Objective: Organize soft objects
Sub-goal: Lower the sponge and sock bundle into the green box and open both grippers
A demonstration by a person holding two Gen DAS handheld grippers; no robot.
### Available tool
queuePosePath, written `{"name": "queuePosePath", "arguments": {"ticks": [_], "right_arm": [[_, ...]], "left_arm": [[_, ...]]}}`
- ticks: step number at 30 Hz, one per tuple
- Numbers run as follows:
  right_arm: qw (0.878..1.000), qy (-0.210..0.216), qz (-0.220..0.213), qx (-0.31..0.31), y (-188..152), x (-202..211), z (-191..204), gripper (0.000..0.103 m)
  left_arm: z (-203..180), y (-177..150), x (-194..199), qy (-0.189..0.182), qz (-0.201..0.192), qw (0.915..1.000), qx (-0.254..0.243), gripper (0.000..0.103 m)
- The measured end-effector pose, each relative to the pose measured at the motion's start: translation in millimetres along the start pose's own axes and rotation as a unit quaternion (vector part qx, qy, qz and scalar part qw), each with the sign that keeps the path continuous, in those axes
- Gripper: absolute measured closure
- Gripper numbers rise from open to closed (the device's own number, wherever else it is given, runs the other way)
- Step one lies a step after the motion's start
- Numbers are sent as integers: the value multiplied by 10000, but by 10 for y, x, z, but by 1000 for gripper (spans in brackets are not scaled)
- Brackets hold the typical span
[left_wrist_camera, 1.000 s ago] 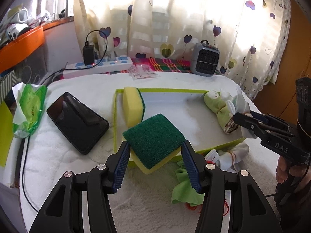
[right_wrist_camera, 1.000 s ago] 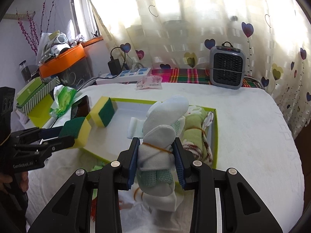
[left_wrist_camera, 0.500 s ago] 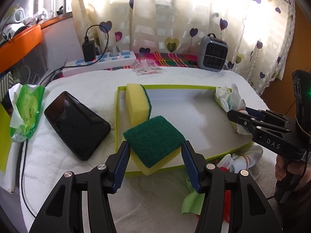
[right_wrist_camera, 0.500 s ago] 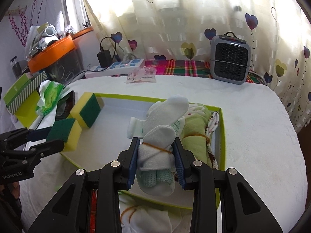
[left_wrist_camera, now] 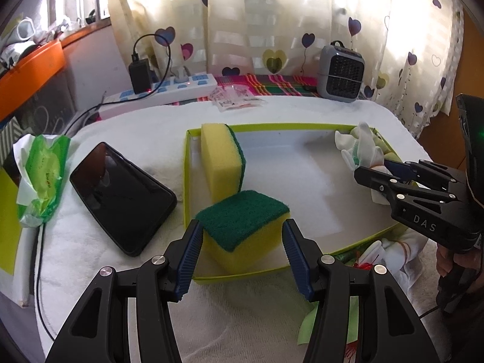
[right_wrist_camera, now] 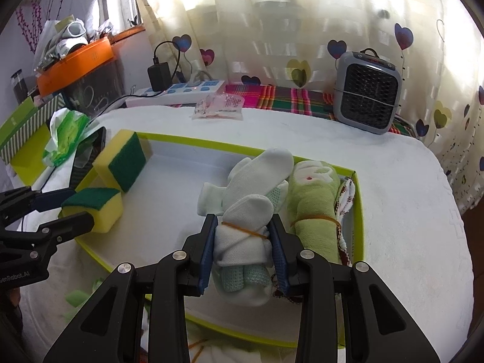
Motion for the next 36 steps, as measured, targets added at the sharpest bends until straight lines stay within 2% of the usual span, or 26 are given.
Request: {"name": "queuePosePath", "arguments": {"ticks": [20, 36], "right_arm": [[9997, -149, 101, 161, -7, -140, 21, 66], [9994, -290, 16, 206, -16, -106, 33, 52]], "left_arm": [[2, 3, -53, -6, 4, 10000, 25, 49], [-13, 1, -61, -5, -5, 10000, 18, 47]]}}
Point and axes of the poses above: each gripper's, at about its wrist camera, not at the fingertips, and x roughly against the way its jaws point, z to its left, y to its top, the point moved 7 cm from there along -x, roughly the way its jaws point
